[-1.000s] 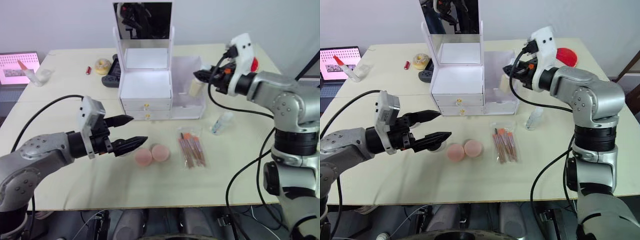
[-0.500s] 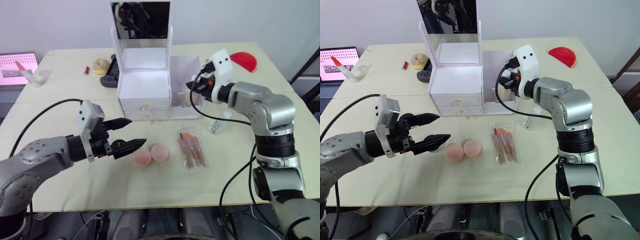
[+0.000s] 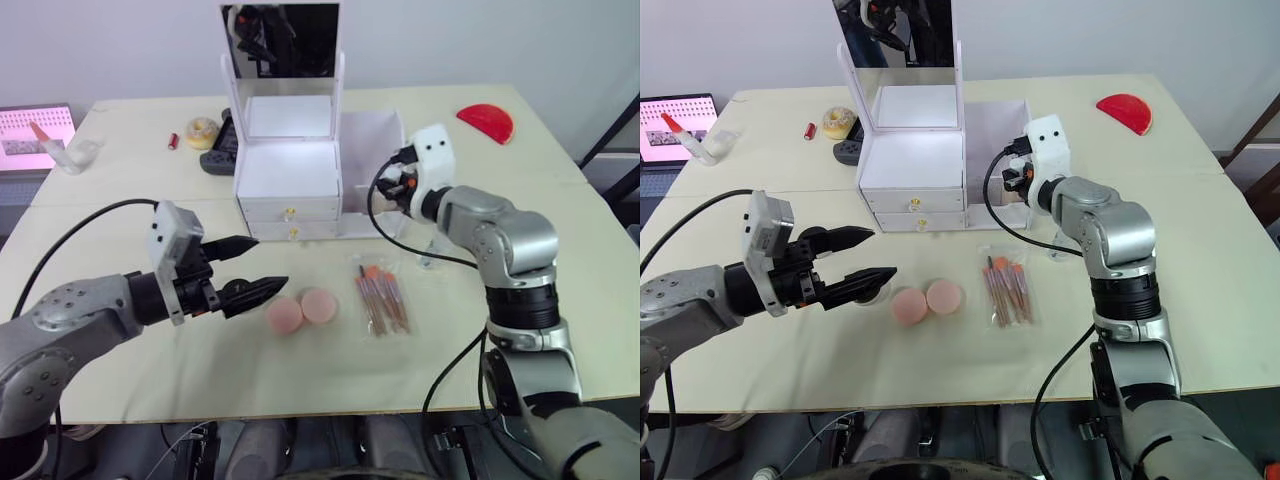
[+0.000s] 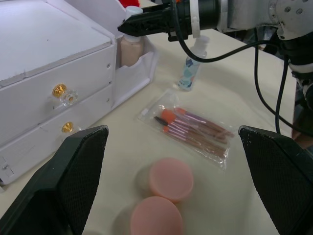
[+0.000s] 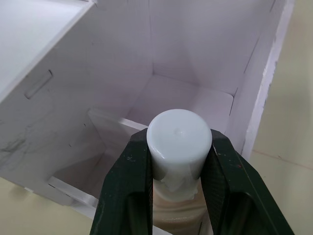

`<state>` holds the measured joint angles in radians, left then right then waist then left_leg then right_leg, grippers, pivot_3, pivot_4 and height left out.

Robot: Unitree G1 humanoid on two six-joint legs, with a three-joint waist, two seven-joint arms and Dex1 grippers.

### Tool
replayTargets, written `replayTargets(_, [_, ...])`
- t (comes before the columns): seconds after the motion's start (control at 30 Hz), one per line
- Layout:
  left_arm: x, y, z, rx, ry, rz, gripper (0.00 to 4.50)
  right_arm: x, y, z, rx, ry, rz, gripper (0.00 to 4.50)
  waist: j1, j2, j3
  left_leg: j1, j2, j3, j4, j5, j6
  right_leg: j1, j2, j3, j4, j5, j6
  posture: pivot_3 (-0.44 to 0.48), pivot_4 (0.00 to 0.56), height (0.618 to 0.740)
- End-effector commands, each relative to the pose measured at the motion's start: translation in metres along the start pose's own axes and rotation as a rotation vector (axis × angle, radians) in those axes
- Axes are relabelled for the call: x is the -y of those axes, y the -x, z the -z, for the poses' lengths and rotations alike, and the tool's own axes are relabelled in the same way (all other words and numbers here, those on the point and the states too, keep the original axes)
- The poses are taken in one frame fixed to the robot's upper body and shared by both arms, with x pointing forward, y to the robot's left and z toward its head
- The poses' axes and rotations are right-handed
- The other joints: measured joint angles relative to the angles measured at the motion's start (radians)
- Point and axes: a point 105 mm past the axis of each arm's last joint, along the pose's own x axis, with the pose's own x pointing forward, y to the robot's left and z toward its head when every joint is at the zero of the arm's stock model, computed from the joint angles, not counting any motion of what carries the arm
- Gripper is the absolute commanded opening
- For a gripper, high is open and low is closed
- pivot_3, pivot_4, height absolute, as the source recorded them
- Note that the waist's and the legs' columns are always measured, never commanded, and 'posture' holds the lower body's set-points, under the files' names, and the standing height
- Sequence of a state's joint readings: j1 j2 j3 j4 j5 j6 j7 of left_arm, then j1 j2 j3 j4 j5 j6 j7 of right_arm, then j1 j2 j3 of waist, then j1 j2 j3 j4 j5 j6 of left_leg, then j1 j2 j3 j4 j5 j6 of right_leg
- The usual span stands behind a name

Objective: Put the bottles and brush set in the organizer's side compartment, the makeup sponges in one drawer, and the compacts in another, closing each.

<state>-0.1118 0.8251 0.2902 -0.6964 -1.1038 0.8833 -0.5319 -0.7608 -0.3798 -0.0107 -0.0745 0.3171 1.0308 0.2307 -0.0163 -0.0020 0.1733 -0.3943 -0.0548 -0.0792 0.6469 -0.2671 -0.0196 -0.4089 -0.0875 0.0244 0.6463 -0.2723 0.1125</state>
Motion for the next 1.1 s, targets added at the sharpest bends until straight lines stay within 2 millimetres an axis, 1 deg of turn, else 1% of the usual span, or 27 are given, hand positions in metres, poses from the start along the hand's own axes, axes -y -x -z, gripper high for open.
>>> replayTargets(0.03, [0.005,0.003,-0.010,0.022,-0.048,0.010,4.50,0.002,0.005,-0.017,0.080,0.014,0.026,0.79,0.000,0.000,0.000,0.000,0.000,0.000,0.000,0.000,0.000,0.000,0.000,0.000,0.000,0.000,0.000,0.000,0.150,0.740])
replayTargets(0.13, [0.004,0.003,-0.009,0.021,-0.048,0.010,4.50,0.001,0.005,-0.014,0.074,0.013,0.022,0.79,-0.001,0.000,0.000,0.000,0.000,0.000,0.000,0.000,0.000,0.000,0.000,0.000,0.000,0.000,0.000,0.000,0.150,0.740])
replayTargets(0.2, [0.004,0.004,-0.010,0.022,-0.048,0.009,4.50,0.001,0.005,-0.013,0.074,0.011,0.020,1.82,-0.001,0.000,0.000,0.000,0.000,0.000,0.000,0.000,0.000,0.000,0.000,0.000,0.000,0.000,0.000,0.000,0.150,0.740])
replayTargets(0.23, [0.004,0.004,-0.010,0.021,-0.048,0.009,4.50,0.001,0.005,-0.013,0.076,0.007,0.017,2.15,-0.001,0.000,0.000,0.000,0.000,0.000,0.000,0.000,0.000,0.000,0.000,0.000,0.000,0.000,0.000,0.000,0.150,0.740])
replayTargets(0.37, [0.004,0.004,-0.009,0.020,-0.048,0.010,4.50,-0.001,0.007,-0.018,0.096,-0.010,0.001,4.15,0.000,0.000,0.000,0.000,0.000,0.000,0.000,0.000,0.000,0.000,0.000,0.000,0.000,0.000,0.000,0.000,0.150,0.740])
replayTargets(0.4, [0.004,0.004,-0.009,0.020,-0.049,0.010,4.50,-0.003,0.009,-0.022,0.109,-0.015,-0.009,4.47,0.001,0.000,0.000,0.001,0.000,0.000,0.000,0.000,0.000,0.001,0.000,0.000,0.000,0.000,0.000,0.000,0.150,0.740])
replayTargets(0.57, [0.003,0.005,-0.010,0.023,-0.053,0.005,4.50,-0.010,0.025,-0.052,0.191,-0.008,-0.087,4.47,0.001,0.000,0.000,0.001,0.000,0.000,0.000,0.000,0.000,0.001,0.000,0.000,0.000,0.000,0.000,0.000,0.150,0.740])
replayTargets(0.63, [0.001,0.007,-0.009,0.010,-0.060,-0.002,4.50,-0.013,0.037,-0.060,0.208,0.013,-0.139,4.47,0.001,0.000,0.000,0.001,0.000,0.000,-0.001,0.000,0.000,0.000,0.000,0.000,0.000,0.000,0.000,0.000,0.150,0.740])
replayTargets(0.73, [-0.009,0.019,-0.006,-0.018,-0.074,-0.033,4.50,-0.008,0.061,-0.068,0.210,0.047,-0.219,4.47,0.001,0.000,0.000,0.000,0.000,-0.001,-0.002,0.000,0.000,0.000,0.000,0.000,-0.001,0.000,0.000,0.000,0.150,0.740])
replayTargets(0.83, [-0.031,0.044,-0.001,-0.056,-0.087,-0.115,4.50,0.015,0.096,-0.057,0.184,0.126,-0.290,4.47,0.006,0.000,0.001,-0.001,0.000,-0.001,-0.002,0.000,0.000,0.000,0.000,-0.001,-0.003,0.000,-0.001,0.000,0.150,0.740])
replayTargets(0.9, [-0.046,0.063,0.007,-0.099,-0.093,-0.177,4.50,0.025,0.118,-0.044,0.170,0.153,-0.355,4.47,0.008,0.000,0.001,-0.001,0.000,-0.002,-0.002,-0.001,0.001,0.003,0.000,-0.003,-0.008,-0.002,-0.003,0.000,0.150,0.740])
replayTargets(1.0, [-0.065,0.091,0.016,-0.119,-0.067,-0.270,4.50,0.040,0.140,-0.020,0.126,0.177,-0.398,4.47,0.003,0.000,0.001,-0.001,0.001,0.000,-0.002,-0.003,0.004,0.006,-0.001,-0.004,-0.013,-0.002,-0.003,0.000,0.150,0.740])
replayTargets(1.1, [-0.085,0.128,0.034,-0.176,-0.048,-0.390,4.50,0.072,0.156,0.011,0.055,0.184,-0.324,4.47,-0.002,-0.001,0.001,-0.001,0.001,0.002,-0.002,-0.003,0.006,0.006,-0.002,-0.002,-0.015,-0.002,-0.003,0.000,0.150,0.740])
